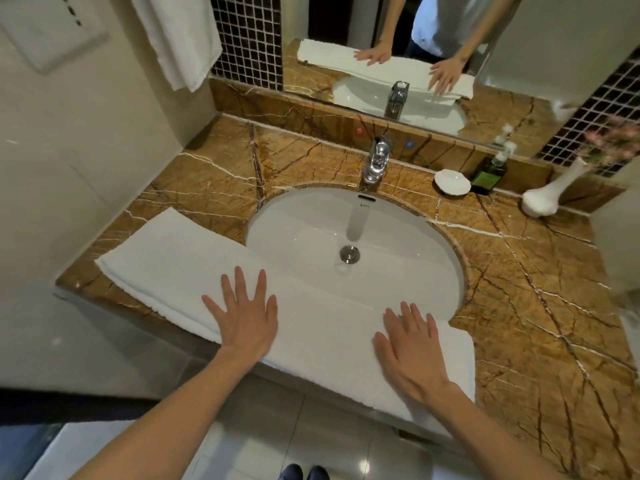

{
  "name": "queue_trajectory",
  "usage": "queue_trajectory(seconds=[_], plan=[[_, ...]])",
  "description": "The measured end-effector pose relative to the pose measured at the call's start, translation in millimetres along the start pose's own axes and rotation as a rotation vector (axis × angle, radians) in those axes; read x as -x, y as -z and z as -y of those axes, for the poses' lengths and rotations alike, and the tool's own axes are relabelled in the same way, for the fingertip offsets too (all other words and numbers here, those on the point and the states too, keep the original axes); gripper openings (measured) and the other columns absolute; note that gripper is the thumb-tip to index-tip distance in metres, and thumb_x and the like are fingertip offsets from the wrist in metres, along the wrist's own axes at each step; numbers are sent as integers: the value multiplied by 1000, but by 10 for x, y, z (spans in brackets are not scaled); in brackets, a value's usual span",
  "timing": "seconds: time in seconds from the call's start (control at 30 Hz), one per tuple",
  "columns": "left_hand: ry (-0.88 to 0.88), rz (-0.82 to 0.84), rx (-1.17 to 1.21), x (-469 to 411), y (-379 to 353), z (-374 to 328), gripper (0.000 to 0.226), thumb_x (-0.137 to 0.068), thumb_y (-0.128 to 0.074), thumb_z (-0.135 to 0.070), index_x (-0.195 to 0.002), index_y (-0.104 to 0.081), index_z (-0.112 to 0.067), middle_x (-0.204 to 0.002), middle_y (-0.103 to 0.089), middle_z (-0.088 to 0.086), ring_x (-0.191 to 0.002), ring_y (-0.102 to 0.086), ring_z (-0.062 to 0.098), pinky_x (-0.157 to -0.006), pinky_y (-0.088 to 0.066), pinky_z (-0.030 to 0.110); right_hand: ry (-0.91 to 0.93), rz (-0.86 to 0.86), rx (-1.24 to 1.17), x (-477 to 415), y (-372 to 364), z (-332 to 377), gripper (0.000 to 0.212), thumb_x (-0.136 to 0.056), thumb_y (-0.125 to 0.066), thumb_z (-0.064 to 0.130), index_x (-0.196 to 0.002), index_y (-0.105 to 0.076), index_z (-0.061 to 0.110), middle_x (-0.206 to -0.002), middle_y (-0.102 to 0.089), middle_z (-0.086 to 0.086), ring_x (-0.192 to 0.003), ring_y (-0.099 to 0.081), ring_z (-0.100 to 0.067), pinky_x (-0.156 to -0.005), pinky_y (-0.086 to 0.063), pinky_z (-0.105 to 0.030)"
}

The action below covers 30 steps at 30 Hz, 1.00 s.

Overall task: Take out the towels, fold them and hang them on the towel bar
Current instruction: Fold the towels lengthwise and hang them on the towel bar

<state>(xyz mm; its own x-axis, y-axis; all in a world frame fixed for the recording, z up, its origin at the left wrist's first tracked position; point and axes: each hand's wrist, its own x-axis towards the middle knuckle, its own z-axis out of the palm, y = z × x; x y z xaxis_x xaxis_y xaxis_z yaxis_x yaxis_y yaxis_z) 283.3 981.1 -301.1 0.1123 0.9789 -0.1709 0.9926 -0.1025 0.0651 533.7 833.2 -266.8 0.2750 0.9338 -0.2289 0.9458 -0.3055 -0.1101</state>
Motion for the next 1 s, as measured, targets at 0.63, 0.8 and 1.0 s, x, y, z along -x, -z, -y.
queue_trajectory(seconds=[0.63, 0.8, 1.0], plan=[[603, -122, 919, 612, 353, 7, 40, -97, -50, -27, -133, -40, -13, -119, -32, -2, -92, -47, 10, -88, -36, 17, 525, 470, -408, -1565, 364, 1651, 46, -103, -23, 41, -130, -45, 10, -134, -51, -9, -124, -47, -30, -98, -30, -32], [800, -220, 1147, 619, 344, -151, 31, -88, -65, -22, -110, -43, -19, -90, -59, -3, -82, -61, 10, -72, -46, 22, 493, 513, -428, -1653, 297, 1658, 52, -102, -23, 43, -142, -34, 12, -147, -40, -10, -133, -38, -30, -110, -25, -38], [939, -161, 1223, 623, 290, -221, 38, -85, -67, -22, -55, -46, -12, -54, -52, 3, -57, -53, 19, -67, -55, 40, 228, 597, -614, -1782, 207, 1491, 57, -98, -38, 41, -145, -32, 10, -145, -43, -13, -129, -45, -31, -110, -33, -39]])
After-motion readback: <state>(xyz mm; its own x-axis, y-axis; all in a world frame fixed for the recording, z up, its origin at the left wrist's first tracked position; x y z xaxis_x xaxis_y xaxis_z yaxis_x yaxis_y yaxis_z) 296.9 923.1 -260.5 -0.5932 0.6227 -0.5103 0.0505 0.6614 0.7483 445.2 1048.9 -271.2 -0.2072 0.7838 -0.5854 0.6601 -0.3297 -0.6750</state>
